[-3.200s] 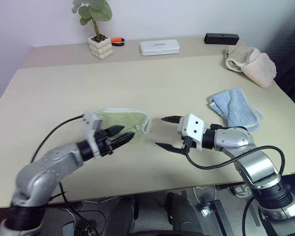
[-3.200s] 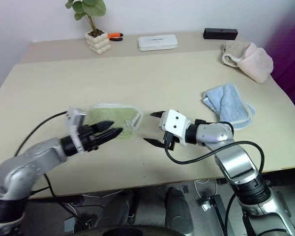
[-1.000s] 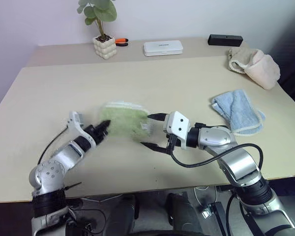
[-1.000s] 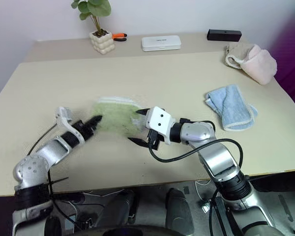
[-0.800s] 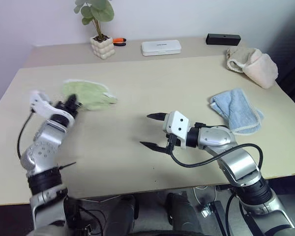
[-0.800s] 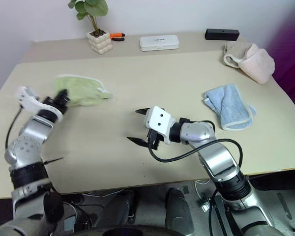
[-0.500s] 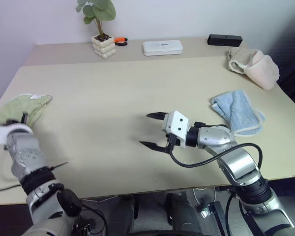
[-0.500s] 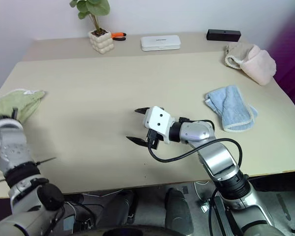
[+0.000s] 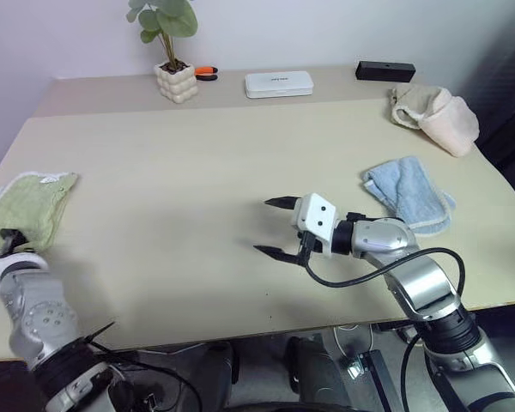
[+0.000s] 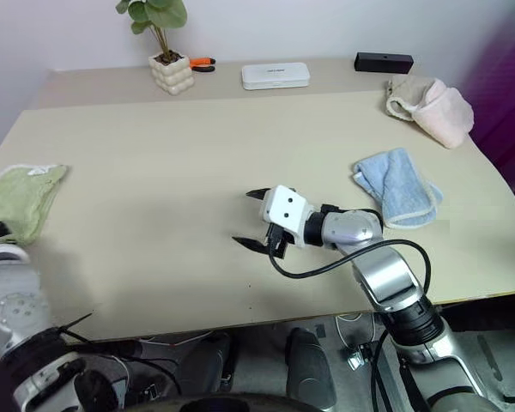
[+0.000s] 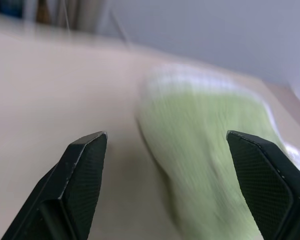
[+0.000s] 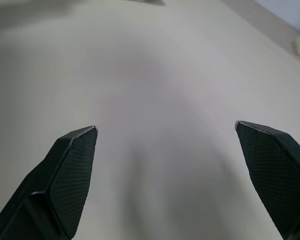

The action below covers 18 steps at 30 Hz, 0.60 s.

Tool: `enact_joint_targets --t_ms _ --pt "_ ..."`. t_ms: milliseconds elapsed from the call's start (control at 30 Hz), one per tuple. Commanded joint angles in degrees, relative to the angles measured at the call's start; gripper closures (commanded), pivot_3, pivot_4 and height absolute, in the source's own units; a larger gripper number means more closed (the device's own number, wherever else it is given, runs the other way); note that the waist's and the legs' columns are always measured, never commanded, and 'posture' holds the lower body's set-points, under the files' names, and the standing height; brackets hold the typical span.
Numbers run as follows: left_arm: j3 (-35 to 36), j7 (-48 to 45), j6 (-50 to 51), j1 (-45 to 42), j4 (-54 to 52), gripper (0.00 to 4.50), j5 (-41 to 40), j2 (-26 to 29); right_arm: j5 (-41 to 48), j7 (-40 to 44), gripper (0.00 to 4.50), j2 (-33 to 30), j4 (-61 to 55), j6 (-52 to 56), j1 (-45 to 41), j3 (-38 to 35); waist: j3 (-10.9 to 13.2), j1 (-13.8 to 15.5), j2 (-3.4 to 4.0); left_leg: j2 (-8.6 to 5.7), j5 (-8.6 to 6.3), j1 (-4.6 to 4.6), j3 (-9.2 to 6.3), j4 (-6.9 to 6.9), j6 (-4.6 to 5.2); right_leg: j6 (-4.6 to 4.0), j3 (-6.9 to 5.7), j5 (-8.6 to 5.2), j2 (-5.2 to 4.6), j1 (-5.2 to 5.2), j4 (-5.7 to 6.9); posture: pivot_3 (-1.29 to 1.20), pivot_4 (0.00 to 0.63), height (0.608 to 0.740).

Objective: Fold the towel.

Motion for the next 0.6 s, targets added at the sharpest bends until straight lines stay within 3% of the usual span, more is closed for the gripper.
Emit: enact_joint_targets --t_ms 33,300,600 --pt "-6.54 -8.8 1.57 4.86 -8.8 0.47 5.43 6.68 2.19 -1.39 0.0 0.15 2.24 0.05 -1.19 -4.99 0.0 0.38 0.0 0.0 0.0 0.0 -0.01 0.0 0.0 0.0 -0.01 0.0 -0.01 0.04 0.0 0.0 0.15 0.74" --pt "-30.32 -39.98 2.51 15.99 -19.05 0.47 13.95 23.64 8.82 -2.57 0.0 -1.38 10.21 4.56 -1.01 -16.25 0.05 0.09 0.34 0.01 -0.06 0.01 0.03 -0.07 0.12 -0.25 -0.07 -0.09 0.01 0.27 -0.48 0.0 0.15 0.74" --pt "-34.08 -47.17 2.57 17.34 -17.91 0.47 16.37 21.59 7.65 -0.29 0.0 -5.56 11.96 1.68 3.11 -16.95 0.13 -1.21 0.53 0.11 -0.11 -0.01 0.16 -0.23 0.19 -0.04 0.02 0.02 0.03 0.09 -0.49 0.0 0.15 0.74"
